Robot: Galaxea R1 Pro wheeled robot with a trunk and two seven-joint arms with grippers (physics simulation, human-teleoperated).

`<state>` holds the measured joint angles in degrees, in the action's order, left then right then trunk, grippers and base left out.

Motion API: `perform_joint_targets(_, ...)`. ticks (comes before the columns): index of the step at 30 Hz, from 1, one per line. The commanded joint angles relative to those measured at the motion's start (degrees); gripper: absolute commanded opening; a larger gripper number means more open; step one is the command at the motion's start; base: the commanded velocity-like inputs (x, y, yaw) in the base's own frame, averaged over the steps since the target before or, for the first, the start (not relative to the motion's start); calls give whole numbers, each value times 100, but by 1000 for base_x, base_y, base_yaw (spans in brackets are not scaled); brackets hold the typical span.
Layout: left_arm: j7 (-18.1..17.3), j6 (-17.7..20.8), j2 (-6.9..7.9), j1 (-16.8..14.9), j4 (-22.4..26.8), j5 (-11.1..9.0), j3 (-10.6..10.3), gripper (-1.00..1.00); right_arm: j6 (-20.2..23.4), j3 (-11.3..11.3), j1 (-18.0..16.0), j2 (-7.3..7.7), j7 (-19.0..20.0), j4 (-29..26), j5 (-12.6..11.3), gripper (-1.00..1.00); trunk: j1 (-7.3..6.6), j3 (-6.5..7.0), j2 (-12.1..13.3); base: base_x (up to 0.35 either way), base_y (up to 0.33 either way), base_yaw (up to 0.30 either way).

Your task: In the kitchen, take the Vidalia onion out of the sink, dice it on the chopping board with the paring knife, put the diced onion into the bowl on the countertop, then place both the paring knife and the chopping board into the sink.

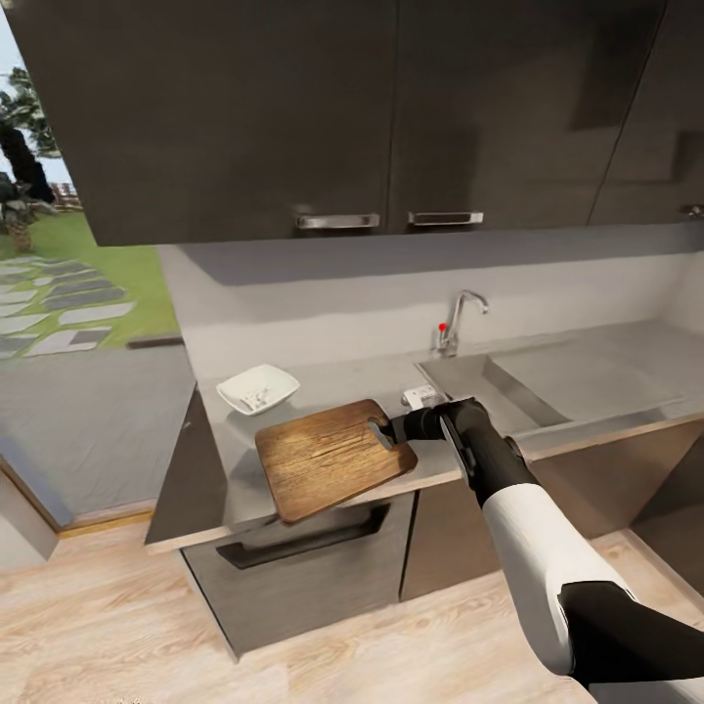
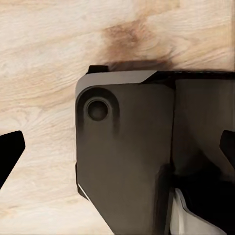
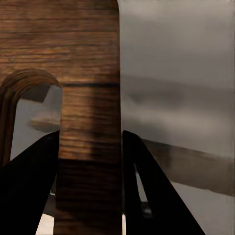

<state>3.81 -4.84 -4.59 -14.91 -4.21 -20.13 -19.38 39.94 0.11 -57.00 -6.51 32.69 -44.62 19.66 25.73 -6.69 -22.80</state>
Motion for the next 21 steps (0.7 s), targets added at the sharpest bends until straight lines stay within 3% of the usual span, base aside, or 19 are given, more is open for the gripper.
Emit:
perform_joint_targets(1, 6, -41, -6, -11, -27, -43, -48, 100, 14, -2, -4, 1, 44, -10, 56, -100, 5, -19, -12, 190, -225, 183)
perform_joint_targets(8, 6, -38, -15, -11, -27, -44, -48, 100, 14, -2, -4, 1, 44, -7, 56, -100, 5, -67, -12, 173, -261, 184)
perform_joint_targets(14, 6, -41, -16, -10, -27, -50, -48, 100, 3, -2, -3, 1, 34, -3, 56, -100, 5, -108, -12, 35, -308, 181)
perform_joint_targets(21, 6, -42, -6, -11, -19, -60, -48, 100, -32, -34, -2, 55, -49, 5, 79, -100, 5, -117, -12, 1, -316, 37)
